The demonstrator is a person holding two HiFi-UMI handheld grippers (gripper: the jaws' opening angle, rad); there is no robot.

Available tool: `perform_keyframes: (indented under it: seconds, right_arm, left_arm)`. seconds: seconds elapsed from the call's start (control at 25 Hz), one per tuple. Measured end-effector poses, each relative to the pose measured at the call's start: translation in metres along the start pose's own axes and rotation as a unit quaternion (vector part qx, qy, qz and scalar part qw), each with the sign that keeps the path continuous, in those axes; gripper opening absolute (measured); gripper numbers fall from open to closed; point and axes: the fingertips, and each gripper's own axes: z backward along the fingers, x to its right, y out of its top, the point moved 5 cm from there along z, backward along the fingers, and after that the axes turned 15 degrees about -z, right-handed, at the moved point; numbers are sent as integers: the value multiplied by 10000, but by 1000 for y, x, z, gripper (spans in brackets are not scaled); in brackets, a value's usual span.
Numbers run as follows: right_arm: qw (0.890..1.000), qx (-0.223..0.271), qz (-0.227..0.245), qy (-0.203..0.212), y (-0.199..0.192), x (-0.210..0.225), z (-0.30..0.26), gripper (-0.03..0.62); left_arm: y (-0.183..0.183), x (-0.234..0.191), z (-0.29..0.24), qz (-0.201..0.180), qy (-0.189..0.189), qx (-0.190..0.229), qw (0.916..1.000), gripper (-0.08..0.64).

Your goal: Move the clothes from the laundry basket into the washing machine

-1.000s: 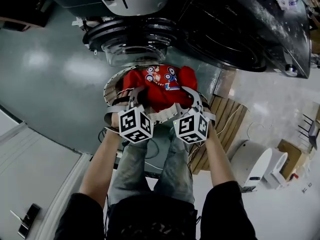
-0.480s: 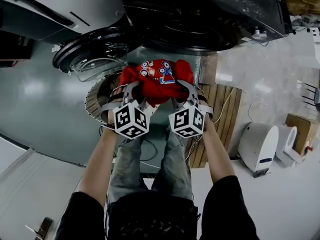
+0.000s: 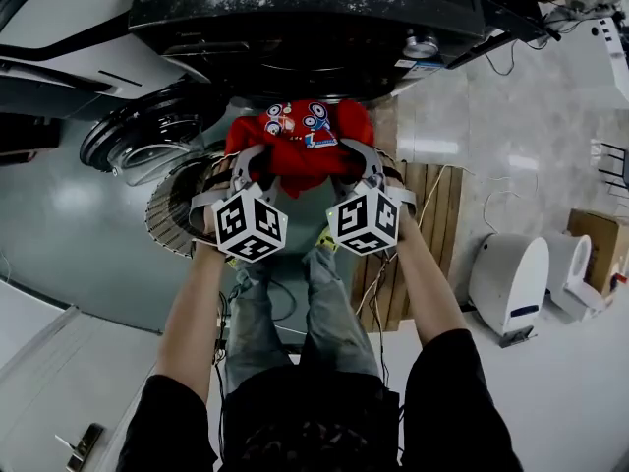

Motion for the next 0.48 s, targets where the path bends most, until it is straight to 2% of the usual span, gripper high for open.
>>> perform_keyframes:
  seconds: [0.24,0.48]
  right_arm:
    - [9994,327,-92,-109,24,50,20,106]
    - [9984,470,-104,-283,52,71,36,106]
  left_arm:
    - [48,-39,6,-124,246,25,9996,130]
    - [68,-66,20,-138,420,165,9989,130]
